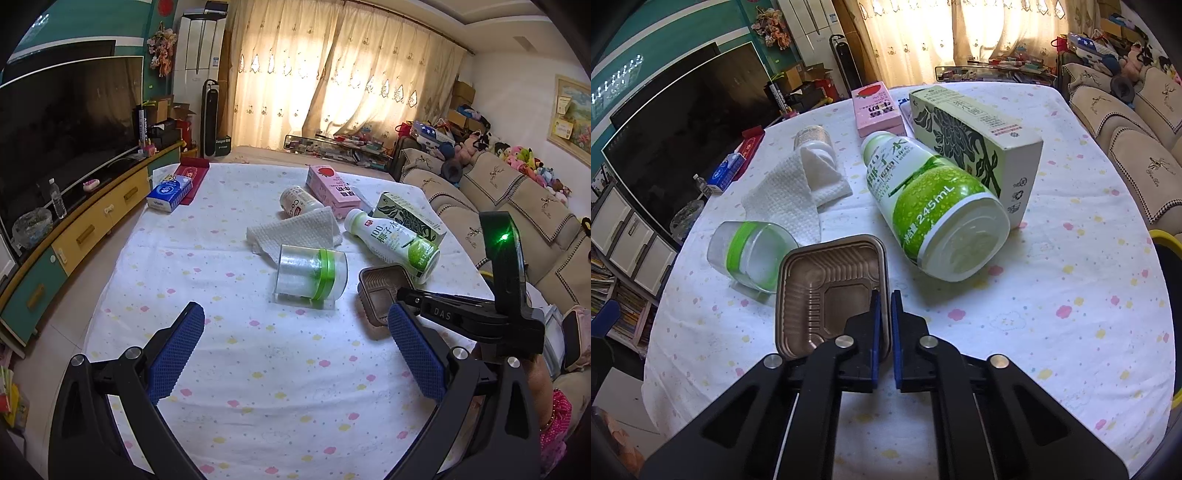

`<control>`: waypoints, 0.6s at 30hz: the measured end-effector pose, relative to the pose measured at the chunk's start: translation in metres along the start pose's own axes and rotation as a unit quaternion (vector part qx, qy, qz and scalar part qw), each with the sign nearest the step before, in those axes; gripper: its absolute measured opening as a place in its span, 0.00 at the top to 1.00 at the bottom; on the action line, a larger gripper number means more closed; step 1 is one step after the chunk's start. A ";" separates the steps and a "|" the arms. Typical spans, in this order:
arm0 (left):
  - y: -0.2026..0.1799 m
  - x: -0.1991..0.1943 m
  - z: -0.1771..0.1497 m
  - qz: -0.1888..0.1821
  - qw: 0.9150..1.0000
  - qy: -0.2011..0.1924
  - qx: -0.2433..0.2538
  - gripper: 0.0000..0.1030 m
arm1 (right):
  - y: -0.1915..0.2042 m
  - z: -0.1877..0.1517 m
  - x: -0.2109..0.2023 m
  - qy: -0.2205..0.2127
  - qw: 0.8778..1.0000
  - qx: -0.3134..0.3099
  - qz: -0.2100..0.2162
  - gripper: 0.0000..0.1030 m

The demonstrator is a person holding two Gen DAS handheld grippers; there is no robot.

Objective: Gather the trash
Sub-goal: 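Carry the brown tray into the yellow bin and open the right gripper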

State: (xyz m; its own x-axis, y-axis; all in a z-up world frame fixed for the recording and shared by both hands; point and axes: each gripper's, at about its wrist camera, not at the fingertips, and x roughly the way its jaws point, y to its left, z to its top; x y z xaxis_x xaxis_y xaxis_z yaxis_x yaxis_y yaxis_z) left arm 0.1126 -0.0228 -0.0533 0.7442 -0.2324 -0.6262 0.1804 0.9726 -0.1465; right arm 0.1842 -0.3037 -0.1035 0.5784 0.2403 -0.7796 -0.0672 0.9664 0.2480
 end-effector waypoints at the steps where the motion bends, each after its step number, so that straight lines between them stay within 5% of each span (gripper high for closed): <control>1: -0.001 0.000 0.000 0.000 1.000 0.000 0.000 0.05 | 0.001 -0.001 -0.003 -0.002 1.000 -0.002 0.004 0.95; 12: -0.015 0.004 0.001 -0.002 1.000 0.002 0.020 0.05 | -0.016 -0.012 -0.056 -0.042 0.999 0.005 0.030 0.95; 18: -0.025 0.009 0.003 -0.009 0.999 0.008 0.031 0.05 | -0.075 -0.019 -0.094 -0.083 0.995 0.051 -0.027 0.95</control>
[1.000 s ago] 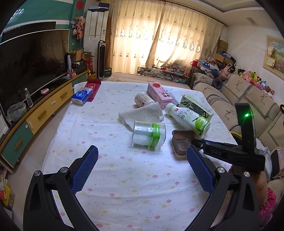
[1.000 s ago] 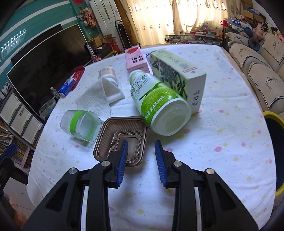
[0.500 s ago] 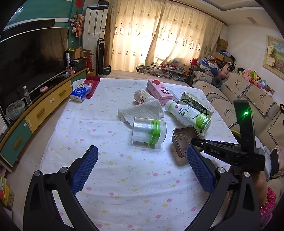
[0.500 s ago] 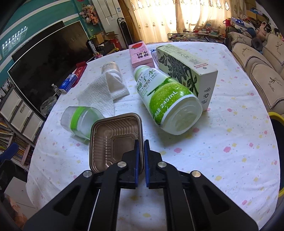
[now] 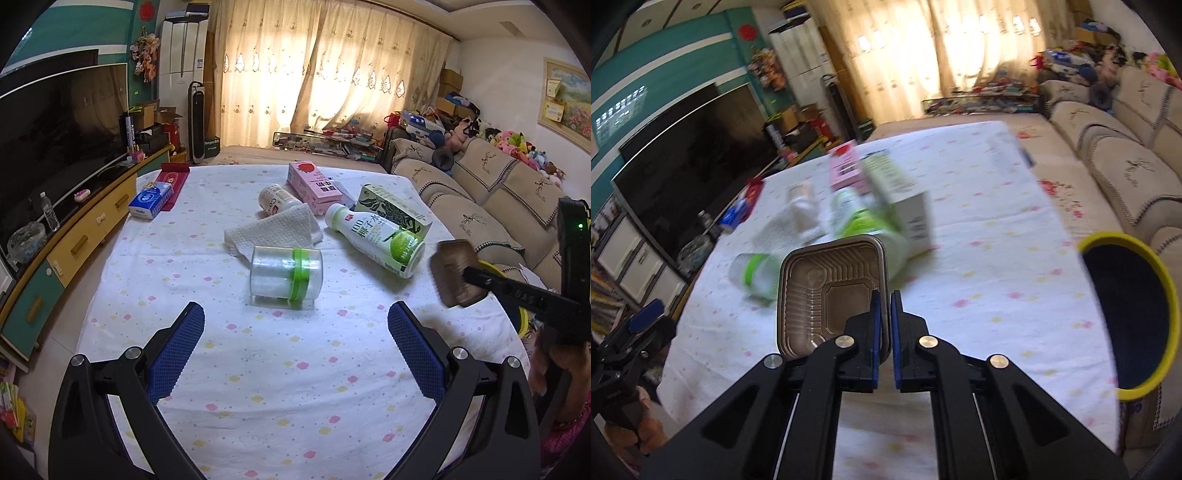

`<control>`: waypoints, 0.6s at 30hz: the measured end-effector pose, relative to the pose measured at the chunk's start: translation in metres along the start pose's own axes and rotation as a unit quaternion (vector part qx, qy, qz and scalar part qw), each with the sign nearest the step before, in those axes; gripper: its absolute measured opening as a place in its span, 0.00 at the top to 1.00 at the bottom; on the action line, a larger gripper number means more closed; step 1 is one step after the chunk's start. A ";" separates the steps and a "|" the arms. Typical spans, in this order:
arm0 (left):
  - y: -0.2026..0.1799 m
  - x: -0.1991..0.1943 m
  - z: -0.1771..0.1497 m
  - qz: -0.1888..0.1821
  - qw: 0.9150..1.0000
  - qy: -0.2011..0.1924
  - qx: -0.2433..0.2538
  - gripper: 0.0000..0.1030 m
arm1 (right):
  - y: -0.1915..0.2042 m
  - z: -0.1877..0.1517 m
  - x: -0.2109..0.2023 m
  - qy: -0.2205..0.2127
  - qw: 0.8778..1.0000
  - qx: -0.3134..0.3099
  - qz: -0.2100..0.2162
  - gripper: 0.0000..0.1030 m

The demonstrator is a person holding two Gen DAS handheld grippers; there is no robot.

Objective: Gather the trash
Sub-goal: 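Carry the brown tray into the yellow bin and open the right gripper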

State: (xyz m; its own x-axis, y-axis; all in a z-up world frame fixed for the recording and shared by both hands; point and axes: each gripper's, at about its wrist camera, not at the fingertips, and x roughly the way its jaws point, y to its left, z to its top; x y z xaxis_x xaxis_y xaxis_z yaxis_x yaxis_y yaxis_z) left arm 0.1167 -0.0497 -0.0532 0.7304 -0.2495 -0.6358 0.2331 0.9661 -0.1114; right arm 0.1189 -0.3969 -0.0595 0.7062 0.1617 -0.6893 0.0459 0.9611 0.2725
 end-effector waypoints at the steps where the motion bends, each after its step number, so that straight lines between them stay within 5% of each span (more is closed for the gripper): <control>1: -0.003 0.002 0.000 -0.002 1.000 0.002 0.003 0.05 | -0.012 0.001 -0.003 -0.004 1.000 0.012 -0.013 0.95; 9: -0.020 0.015 0.005 -0.008 1.000 0.017 0.019 0.05 | -0.138 -0.008 -0.019 -0.018 0.982 0.121 -0.142 0.95; 18: -0.037 0.031 0.009 -0.013 0.999 0.033 0.035 0.05 | -0.212 -0.020 -0.008 -0.003 0.962 0.190 -0.199 0.90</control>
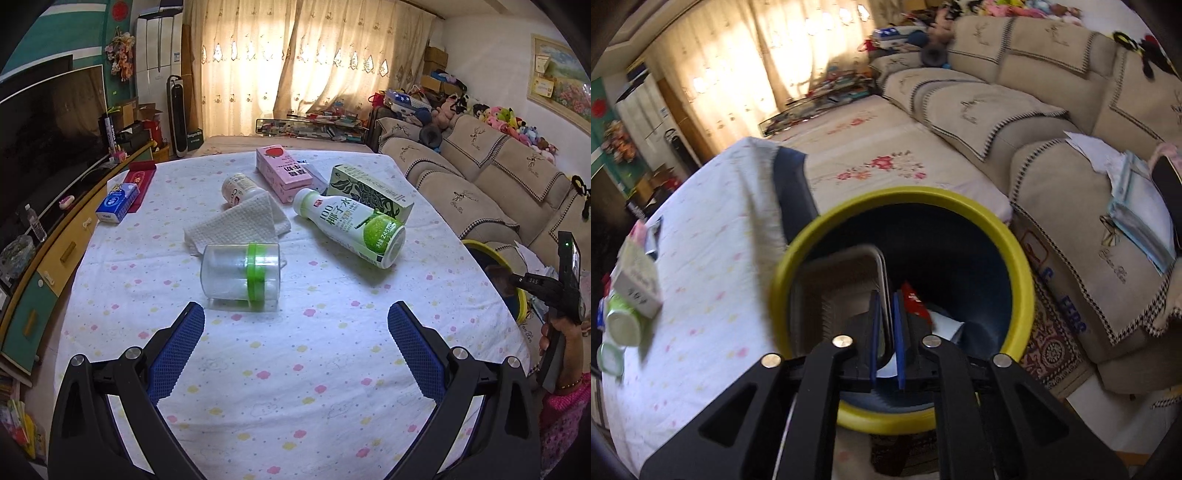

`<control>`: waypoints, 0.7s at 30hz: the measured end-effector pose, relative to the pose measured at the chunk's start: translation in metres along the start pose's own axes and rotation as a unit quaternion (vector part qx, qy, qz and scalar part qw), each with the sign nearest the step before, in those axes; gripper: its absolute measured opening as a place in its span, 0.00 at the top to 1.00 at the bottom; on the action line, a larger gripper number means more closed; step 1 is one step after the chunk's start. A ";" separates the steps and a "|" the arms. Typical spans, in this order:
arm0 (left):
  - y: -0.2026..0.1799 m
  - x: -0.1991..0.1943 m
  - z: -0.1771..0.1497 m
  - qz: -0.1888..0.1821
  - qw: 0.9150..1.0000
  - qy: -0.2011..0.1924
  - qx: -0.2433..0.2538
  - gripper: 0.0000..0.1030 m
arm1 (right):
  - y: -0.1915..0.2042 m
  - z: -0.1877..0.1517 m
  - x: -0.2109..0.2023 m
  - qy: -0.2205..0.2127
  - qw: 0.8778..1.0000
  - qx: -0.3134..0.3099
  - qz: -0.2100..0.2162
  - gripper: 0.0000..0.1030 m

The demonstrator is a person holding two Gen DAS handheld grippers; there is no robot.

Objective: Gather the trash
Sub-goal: 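Carry the brown tray into the yellow bin and open the right gripper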

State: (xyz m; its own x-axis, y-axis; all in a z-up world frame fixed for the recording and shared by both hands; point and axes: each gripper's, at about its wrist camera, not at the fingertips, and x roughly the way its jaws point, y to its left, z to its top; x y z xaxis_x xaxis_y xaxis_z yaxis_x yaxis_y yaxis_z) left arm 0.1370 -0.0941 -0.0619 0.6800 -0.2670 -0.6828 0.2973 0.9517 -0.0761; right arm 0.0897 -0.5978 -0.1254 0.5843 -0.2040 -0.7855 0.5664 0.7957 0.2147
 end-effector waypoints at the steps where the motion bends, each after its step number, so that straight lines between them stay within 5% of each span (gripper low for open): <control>1: -0.001 0.000 0.001 0.000 1.000 0.001 0.001 0.05 | -0.002 -0.001 0.000 -0.001 1.000 0.003 -0.001 0.88; 21: 0.027 0.055 0.022 0.039 0.999 0.031 0.014 0.05 | 0.022 -0.007 0.006 0.006 1.000 -0.021 0.012 0.86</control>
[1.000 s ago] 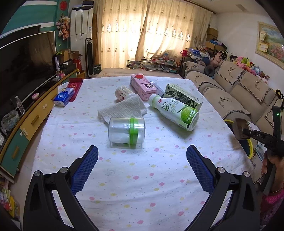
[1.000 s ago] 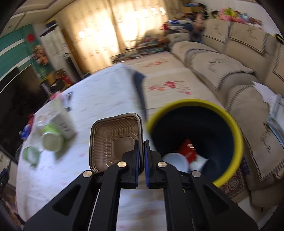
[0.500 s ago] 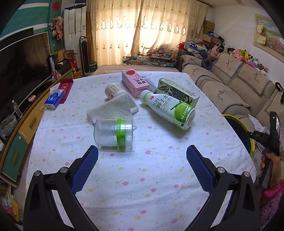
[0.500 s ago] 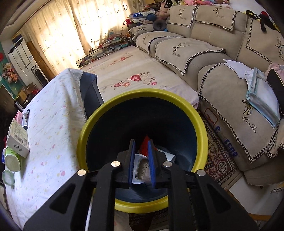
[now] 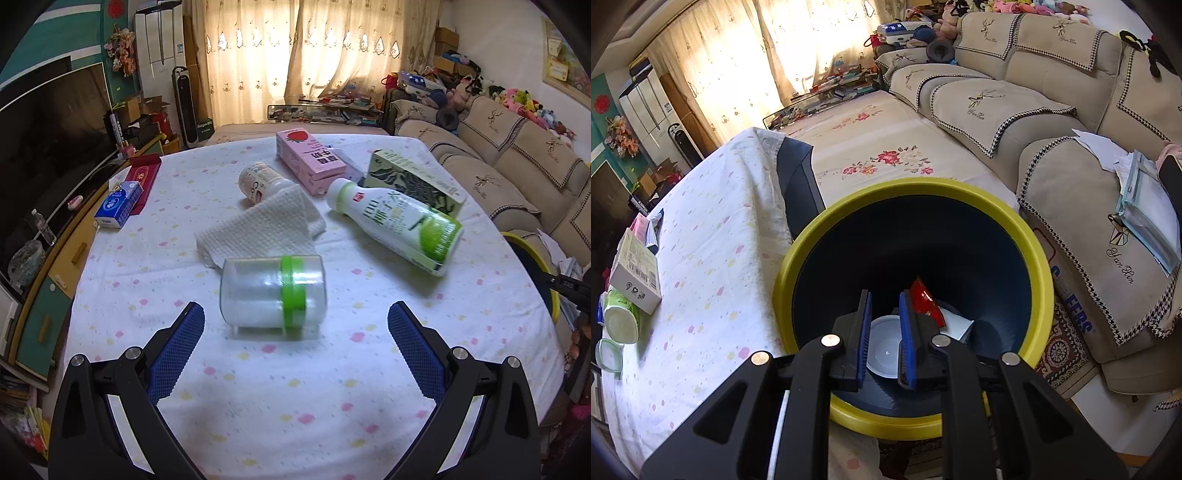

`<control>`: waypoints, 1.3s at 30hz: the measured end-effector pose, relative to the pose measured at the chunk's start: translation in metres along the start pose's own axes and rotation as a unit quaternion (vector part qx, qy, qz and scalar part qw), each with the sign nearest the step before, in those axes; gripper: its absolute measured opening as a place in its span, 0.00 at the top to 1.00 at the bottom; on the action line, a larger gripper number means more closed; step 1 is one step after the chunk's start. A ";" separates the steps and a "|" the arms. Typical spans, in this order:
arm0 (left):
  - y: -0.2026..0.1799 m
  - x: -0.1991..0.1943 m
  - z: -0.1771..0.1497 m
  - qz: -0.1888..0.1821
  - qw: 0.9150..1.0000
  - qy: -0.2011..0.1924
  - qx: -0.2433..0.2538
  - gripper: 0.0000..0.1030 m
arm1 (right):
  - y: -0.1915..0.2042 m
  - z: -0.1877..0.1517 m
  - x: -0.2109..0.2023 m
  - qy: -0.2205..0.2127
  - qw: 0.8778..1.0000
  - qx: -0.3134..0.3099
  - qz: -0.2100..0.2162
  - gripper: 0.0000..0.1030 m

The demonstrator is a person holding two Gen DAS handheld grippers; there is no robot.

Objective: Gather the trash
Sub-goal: 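Carry the brown tray into the yellow bin and open the right gripper, then carry the green-lidded jar over the yellow bin and open the left gripper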

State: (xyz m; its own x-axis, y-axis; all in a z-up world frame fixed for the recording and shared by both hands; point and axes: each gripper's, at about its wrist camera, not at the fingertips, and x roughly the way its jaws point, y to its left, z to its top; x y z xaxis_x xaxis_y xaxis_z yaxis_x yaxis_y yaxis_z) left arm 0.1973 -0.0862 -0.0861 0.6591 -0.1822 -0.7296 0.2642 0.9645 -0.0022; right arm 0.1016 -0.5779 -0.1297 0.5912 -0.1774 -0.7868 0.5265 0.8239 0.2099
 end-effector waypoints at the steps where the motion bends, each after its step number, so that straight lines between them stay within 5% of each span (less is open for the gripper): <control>1: 0.002 0.004 0.003 0.003 1.000 0.000 0.001 0.05 | 0.001 0.000 0.000 0.000 1.000 0.000 0.000 0.86; 12: 0.022 0.047 0.010 0.011 0.999 0.035 -0.003 0.07 | 0.006 -0.001 0.008 0.009 1.000 -0.009 0.003 0.86; 21: 0.028 0.058 0.009 -0.010 0.999 0.045 -0.012 0.32 | 0.007 0.000 0.011 0.009 1.000 -0.009 0.005 0.86; 30: 0.016 0.020 0.002 -0.003 1.000 0.028 0.004 0.32 | 0.002 -0.002 0.004 0.001 1.000 -0.007 0.013 0.86; 39: -0.044 -0.045 0.008 -0.057 0.997 -0.017 0.046 0.32 | -0.012 -0.003 -0.008 -0.014 1.000 0.006 0.012 0.86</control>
State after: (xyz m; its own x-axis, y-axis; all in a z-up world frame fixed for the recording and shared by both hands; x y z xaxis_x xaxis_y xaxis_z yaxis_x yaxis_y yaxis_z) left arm 0.1615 -0.1217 -0.0475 0.6444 -0.2983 -0.7041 0.4016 0.9156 -0.0204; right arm 0.0890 -0.5848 -0.1276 0.6205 -0.1717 -0.7652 0.5188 0.8215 0.2364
